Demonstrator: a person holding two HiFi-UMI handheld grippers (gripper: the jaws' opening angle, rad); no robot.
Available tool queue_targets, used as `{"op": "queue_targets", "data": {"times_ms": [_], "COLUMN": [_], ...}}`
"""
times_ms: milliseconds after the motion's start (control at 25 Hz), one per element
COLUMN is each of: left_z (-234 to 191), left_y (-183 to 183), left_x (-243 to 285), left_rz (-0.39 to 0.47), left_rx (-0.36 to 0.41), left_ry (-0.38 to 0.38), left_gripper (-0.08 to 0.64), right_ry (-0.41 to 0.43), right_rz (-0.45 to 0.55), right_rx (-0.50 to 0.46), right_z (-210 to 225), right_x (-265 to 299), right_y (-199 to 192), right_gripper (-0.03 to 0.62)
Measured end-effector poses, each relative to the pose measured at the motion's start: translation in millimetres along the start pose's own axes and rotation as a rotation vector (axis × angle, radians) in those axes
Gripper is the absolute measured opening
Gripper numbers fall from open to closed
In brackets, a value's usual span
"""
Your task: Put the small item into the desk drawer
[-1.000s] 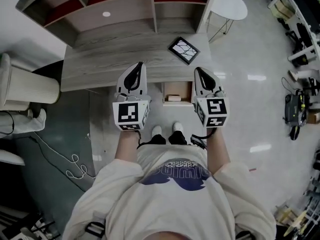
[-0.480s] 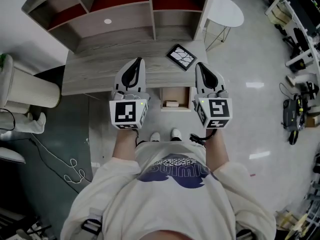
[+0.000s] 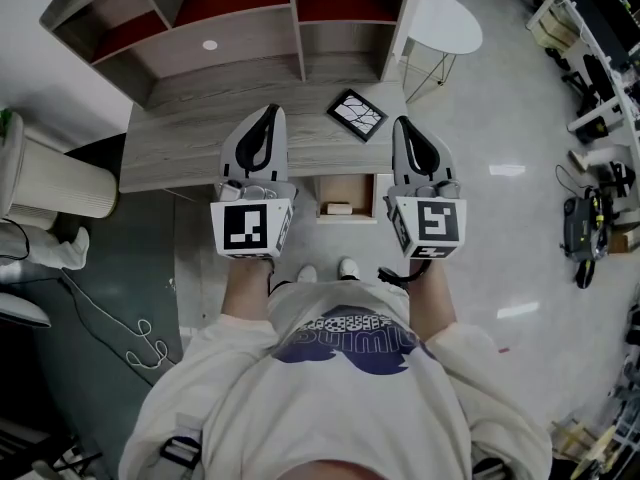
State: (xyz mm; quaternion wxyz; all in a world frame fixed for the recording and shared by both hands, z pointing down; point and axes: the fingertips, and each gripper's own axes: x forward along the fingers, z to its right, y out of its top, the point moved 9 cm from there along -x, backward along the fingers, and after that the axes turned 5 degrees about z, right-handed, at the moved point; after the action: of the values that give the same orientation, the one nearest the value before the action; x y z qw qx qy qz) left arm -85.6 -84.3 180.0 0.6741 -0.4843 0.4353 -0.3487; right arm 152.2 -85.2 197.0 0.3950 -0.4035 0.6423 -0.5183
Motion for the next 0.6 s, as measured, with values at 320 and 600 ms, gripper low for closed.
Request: {"op": "queue_targets", "data": {"times_ms": [320,600], "left_z": [1,0], "left_y": [14,18], "left_x": [3,6], "left_rz": [0.044,0.072], "left_rx": [0.017,0.001], "left_ry": [-0.006,0.010], "left_gripper": [0.009,0.009], "right_ry": [-0.021,-0.019], "right_rz": [0.117,0.189], "right_rx": [-0.006,-0.032], "right_z": [-1,-5], "right_x": [-2,-3], "right_y": [19,27], "right_gripper": [-0.002,-0.002]}}
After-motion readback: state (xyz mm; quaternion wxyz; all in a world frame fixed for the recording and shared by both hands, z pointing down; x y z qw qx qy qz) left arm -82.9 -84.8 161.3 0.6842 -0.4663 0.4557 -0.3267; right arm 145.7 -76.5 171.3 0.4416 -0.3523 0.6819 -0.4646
